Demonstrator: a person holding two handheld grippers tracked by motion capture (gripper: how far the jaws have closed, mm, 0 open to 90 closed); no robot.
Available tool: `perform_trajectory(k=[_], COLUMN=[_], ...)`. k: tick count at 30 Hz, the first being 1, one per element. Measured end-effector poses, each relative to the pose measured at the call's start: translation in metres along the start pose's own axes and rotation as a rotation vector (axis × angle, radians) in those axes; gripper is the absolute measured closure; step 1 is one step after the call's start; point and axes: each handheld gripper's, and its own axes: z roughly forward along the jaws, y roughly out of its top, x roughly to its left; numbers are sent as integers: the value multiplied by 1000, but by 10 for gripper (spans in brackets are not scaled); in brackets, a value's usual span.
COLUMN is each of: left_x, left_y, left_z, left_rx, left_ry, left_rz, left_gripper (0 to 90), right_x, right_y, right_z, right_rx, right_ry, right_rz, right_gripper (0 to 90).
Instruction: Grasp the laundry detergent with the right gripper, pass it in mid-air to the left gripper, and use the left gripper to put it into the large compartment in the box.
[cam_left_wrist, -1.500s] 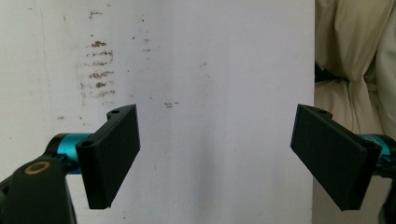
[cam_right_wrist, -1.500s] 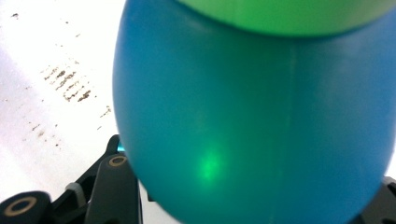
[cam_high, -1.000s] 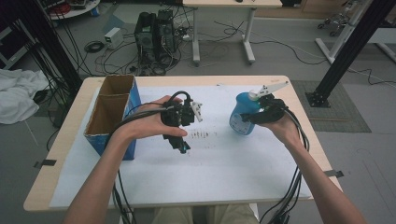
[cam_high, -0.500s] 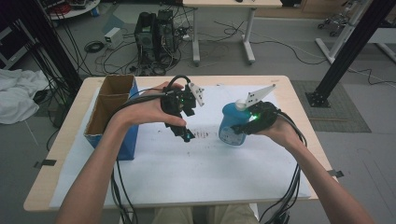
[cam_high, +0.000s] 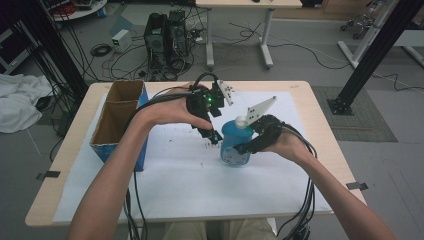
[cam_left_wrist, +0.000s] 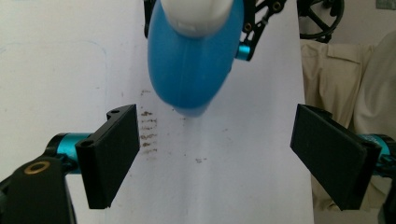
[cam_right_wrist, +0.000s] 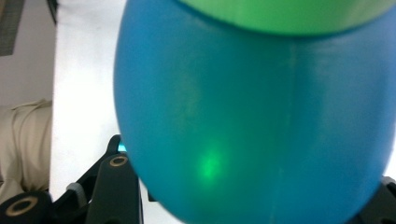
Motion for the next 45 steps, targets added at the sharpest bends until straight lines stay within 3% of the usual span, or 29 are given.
perform_trajectory(k=[1,2,3,4,5,6,7,8,9,10,15,17,21,23,26,27,30,45], left_x=[-8,-2,-1,-1,1,0,0,-1,-1,0,0,-2,-1,-3,-1,-4,-3,-3], left_y=[-17,-7,-5,-5,7,4,8,-4,11,10,11,14,14,12,14,12,11,9], left_z=[-11,-7,-6,-6,9,5,10,-5,15,14,14,21,18,25,18,27,28,33], left_rx=[1,4,3,3,24,13,28,0,35,32,32,41,37,34,37,33,32,36], left_ry=[3,1,5,5,-7,-3,-5,5,-2,-5,-5,6,7,6,7,7,9,-1], left_rz=[-11,-6,-5,-5,16,8,17,-7,17,18,17,19,21,17,21,16,15,14], left_gripper=[158,158,158,158,158,158,158,158,158,158,158,158,159,160,169,171,174,253], right_x=[2,-10,-3,-3,-2,6,4,7,-1,8,7,9,11,11,12,11,13,13], right_y=[2,-10,-3,-3,-2,9,5,10,-1,13,11,14,19,18,19,17,20,21], right_z=[2,-14,-4,-4,-2,8,6,9,-1,12,10,12,14,14,14,13,16,19], right_rx=[-3,-6,-1,-1,2,-7,-5,-8,0,-18,-11,-20,-38,-36,-42,-25,-28,-31], right_ry=[16,-59,-17,-17,-9,46,36,47,-6,51,49,54,61,59,62,59,60,62], right_rz=[-8,51,18,18,11,-29,-20,-34,6,-42,-35,-36,-49,-48,-49,-44,-49,-43], right_gripper=[460,460,460,460,460,460,460,460,459,459,459,459,459,459,459,459,459,459])
